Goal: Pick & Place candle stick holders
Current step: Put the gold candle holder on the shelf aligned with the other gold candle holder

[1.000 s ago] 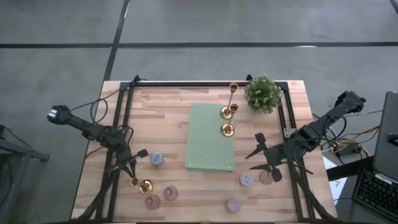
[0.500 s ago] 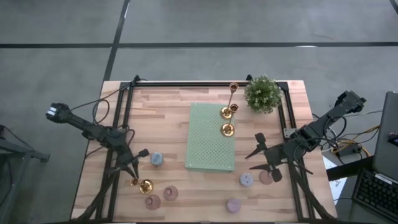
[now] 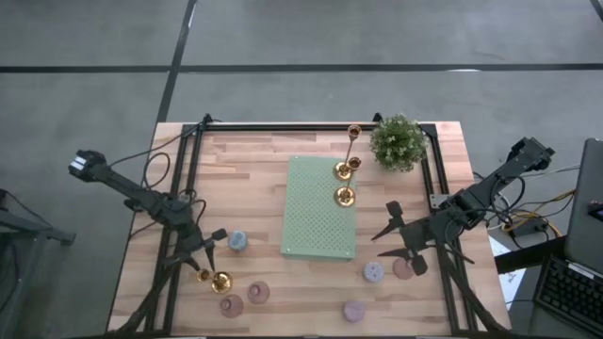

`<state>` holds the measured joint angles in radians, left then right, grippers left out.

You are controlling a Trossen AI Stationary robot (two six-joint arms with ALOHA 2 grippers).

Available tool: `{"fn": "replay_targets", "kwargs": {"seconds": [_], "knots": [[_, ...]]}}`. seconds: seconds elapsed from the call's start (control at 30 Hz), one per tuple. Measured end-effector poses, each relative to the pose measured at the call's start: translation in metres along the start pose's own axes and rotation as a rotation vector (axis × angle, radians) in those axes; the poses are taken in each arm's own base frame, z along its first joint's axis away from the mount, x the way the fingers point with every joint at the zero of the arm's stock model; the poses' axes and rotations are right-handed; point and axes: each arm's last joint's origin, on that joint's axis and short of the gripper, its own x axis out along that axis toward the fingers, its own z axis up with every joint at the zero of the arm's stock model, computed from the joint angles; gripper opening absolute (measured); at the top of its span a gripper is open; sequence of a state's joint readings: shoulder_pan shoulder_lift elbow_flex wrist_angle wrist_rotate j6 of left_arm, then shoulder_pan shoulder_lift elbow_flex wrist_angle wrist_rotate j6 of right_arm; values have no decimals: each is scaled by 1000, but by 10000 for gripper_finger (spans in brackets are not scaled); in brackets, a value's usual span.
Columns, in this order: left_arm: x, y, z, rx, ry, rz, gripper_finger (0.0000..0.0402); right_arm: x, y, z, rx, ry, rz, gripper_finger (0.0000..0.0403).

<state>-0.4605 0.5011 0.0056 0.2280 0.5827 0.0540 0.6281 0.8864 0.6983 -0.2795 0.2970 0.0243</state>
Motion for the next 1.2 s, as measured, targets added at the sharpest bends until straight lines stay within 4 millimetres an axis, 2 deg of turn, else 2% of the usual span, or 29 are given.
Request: {"fn": "replay_targets", "kwargs": {"seconds": [0.37,0.83,1.2], "knots": [[11,-1,0,-33,8,-5,147,0,0,0,0,0,0,194],[16,1,3,-108,12,8,145,0,0,0,-1,0,0,194],[23,-1,5,-73,-11,16,72,0,0,0,1,0,-1,194]]}}
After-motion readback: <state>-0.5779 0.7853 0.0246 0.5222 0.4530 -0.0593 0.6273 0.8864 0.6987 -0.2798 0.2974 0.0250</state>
